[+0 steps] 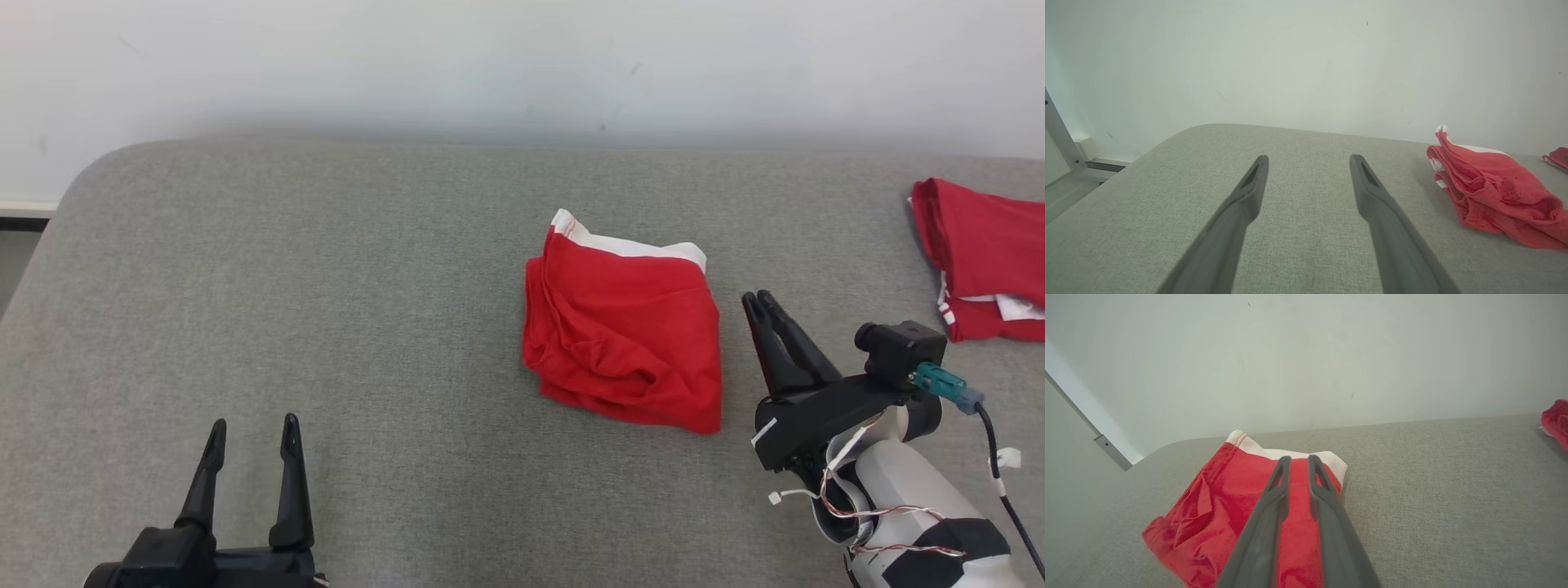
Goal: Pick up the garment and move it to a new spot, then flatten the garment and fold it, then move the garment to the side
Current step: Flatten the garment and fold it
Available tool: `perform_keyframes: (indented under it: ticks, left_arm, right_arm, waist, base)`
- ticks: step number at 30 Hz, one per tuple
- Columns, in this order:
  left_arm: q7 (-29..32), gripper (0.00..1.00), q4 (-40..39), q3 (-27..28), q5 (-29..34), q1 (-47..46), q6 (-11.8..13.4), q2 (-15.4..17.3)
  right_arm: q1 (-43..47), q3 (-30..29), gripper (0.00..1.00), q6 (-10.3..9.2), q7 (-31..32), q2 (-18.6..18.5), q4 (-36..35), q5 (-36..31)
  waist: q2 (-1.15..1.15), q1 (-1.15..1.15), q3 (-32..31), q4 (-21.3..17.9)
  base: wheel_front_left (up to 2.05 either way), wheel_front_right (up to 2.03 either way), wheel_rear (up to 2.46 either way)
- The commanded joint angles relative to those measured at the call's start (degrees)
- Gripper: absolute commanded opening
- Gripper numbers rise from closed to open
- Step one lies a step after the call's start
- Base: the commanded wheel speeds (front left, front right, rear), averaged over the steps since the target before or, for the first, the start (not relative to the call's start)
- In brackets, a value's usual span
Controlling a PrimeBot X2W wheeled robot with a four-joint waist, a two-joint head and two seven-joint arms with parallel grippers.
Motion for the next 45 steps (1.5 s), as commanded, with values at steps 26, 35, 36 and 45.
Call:
perform_keyframes:
  ticks: [26,35,36,45]
  left_arm:
    - [-0.2,1.00,-0.1,-2.2,-1.7,-3.2,0.4,-0.1]
    - [-0.2,1.00,0.0,-2.8,-2.2,-3.7,1.0,-0.1]
    - [-0.2,1.00,-0.1,-2.9,-2.2,-3.7,1.0,-0.1]
    - [-0.2,1.00,-0.2,-1.5,-0.9,-2.4,1.0,-0.1]
  right_arm:
    - [-8.1,7.8,0.00,-0.16,-2.0,13.3,18.7,-5.9]
    - [-8.3,9.0,0.00,-0.17,-2.0,16.7,18.1,-7.2]
    - [-8.4,9.0,0.00,-0.17,-2.0,16.8,17.9,-7.2]
    - [-7.1,4.5,0.00,-0.17,-2.0,14.3,10.2,-8.8]
  waist:
    - [0.00,0.01,4.9,7.9]
    - [0.00,0.01,4.9,8.3]
    - [0.00,0.01,4.8,8.1]
    - [0.00,0.01,3.2,4.8]
  base:
    - [0.00,0.00,0.00]
    - [0.00,0.00,0.00]
    - [0.00,0.00,0.00]
    - [0.00,0.00,0.00]
